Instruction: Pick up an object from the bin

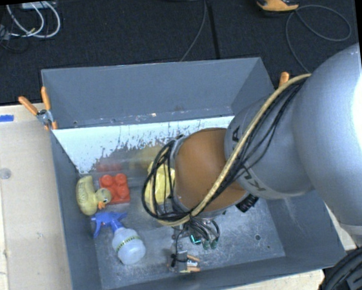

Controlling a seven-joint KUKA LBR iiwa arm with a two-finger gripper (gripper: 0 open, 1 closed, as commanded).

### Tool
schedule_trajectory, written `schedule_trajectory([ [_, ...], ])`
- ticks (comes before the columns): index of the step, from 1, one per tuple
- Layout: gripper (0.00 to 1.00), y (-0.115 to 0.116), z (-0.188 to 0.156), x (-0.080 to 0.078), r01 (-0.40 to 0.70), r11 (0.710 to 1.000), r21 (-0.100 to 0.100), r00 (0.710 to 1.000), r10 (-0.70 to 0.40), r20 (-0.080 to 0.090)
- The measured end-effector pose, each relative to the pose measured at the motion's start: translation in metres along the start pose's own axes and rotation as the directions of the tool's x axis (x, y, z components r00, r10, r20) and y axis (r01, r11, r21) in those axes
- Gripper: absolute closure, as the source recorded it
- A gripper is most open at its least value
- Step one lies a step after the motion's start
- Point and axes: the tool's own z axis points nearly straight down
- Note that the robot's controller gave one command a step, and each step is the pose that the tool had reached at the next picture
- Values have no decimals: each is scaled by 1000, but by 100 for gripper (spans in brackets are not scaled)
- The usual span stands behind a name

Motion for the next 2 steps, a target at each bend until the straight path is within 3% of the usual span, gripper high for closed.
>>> schedule_trajectory([
  [1,0,45,11,-30,105,994,-5,994,-105,8],
  [2,0,-6,-22,-1,153,988,-3,988,-153,-5],
])
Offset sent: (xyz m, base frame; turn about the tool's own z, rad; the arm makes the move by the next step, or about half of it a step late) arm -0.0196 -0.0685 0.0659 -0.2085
